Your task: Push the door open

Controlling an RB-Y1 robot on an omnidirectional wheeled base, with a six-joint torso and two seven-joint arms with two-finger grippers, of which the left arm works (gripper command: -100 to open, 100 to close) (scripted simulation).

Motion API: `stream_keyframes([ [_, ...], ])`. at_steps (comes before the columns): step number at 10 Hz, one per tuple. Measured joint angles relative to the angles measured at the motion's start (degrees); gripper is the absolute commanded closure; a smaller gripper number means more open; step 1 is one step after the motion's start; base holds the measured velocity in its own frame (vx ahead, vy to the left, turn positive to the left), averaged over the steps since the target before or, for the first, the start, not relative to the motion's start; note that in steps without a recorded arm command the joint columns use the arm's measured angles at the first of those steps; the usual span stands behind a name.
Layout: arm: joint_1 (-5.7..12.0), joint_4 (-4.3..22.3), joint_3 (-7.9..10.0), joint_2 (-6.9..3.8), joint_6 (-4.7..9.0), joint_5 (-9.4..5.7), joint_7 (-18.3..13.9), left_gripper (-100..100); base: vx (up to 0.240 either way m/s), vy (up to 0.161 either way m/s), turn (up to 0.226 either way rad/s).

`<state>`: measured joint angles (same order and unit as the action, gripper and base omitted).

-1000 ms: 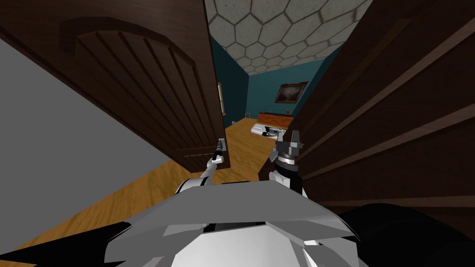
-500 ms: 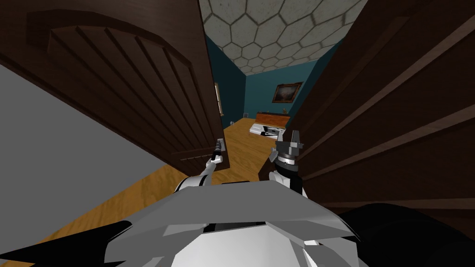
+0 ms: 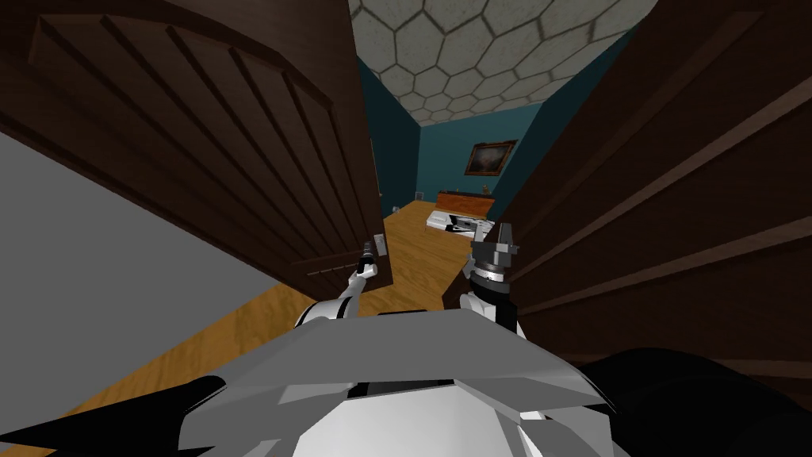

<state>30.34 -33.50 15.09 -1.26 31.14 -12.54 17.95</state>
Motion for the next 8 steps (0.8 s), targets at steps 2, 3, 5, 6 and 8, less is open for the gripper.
stream_keyframes([
  [2, 1.58, 2.6, 0.58, -0.89, 1.86, -2.58, 1.9, -100, -0.118, 0.015, -0.126],
  [3, 1.27, 2.0, 0.79, -0.81, 2.12, -3.59, 3.0, -100, -0.093, 0.019, -0.105],
  [5, 1.81, 2.5, 1.32, -0.79, 2.9, -5.7, 5.1, -100, -0.092, 0.022, -0.125],
  [6, 2.49, 3.8, 1.53, -0.92, 3.76, -6.79, 5.9, -100, -0.094, 0.02, -0.129],
  [8, 3.1, 4.7, 2.03, -0.74, 5.06, -9.01, 7.8, -100, -0.101, 0.02, -0.124],
])
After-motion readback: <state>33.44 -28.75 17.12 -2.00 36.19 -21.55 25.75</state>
